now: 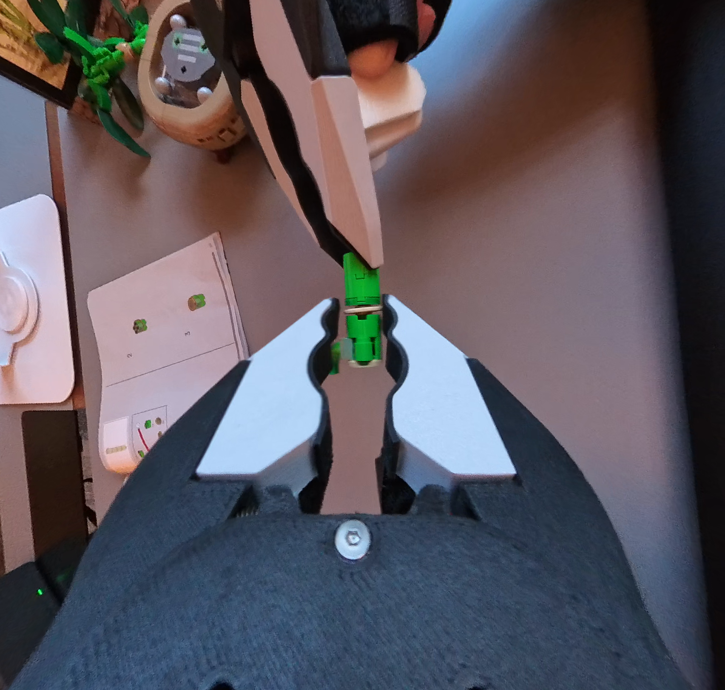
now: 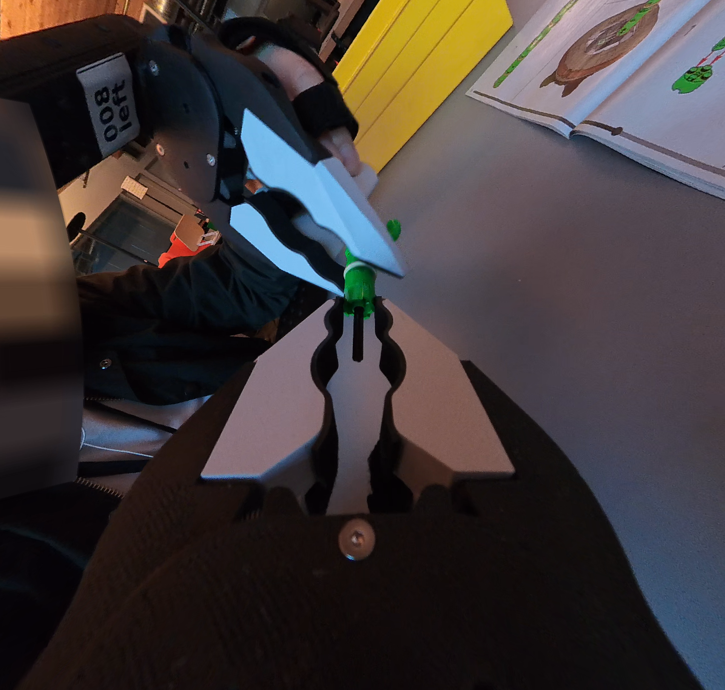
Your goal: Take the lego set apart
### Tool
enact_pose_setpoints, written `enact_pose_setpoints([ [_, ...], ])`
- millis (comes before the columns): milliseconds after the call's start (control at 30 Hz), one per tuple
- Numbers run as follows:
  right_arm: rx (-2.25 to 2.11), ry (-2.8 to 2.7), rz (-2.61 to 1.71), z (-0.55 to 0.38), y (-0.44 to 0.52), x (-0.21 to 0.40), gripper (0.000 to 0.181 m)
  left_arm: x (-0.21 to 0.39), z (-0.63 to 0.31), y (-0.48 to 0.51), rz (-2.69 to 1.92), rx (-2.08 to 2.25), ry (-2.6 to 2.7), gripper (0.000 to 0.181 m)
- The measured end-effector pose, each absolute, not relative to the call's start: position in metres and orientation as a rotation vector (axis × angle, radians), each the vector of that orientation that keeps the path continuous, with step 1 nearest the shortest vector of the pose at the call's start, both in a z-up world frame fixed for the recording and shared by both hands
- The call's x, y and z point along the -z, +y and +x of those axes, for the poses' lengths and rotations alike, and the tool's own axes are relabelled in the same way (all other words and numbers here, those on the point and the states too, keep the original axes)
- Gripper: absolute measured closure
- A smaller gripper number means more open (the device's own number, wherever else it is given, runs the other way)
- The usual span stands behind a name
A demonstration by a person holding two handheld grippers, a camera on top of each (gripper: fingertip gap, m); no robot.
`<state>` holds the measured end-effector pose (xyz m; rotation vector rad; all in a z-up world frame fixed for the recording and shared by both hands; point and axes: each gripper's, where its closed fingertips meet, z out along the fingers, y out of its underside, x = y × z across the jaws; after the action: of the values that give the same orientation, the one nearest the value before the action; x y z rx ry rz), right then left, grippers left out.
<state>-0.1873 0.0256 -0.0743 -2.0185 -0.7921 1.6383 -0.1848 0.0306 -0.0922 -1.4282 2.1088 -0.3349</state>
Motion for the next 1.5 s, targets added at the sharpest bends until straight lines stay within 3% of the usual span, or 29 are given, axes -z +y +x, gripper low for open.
enact_pose_setpoints([
  [1267, -1.775, -0.78, -2.008, -0.188, 0.016, 0.063, 0.165, 0.078, -0.175, 0.022, -1.347, 0.383, 2.086, 0.165],
  [1367, -1.649, -0.728, -2.059, -0.156, 0.029, 0.073, 0.166, 0.093, -0.229, 0.078, -1.522, -0.063, 2.069, 0.165],
  [1500, -1.724, -0.612, -1.806, -0.119, 0.035, 0.026, 0.166, 0.056, -0.228, 0.06, -1.501, 0.423, 1.945, 0.165],
])
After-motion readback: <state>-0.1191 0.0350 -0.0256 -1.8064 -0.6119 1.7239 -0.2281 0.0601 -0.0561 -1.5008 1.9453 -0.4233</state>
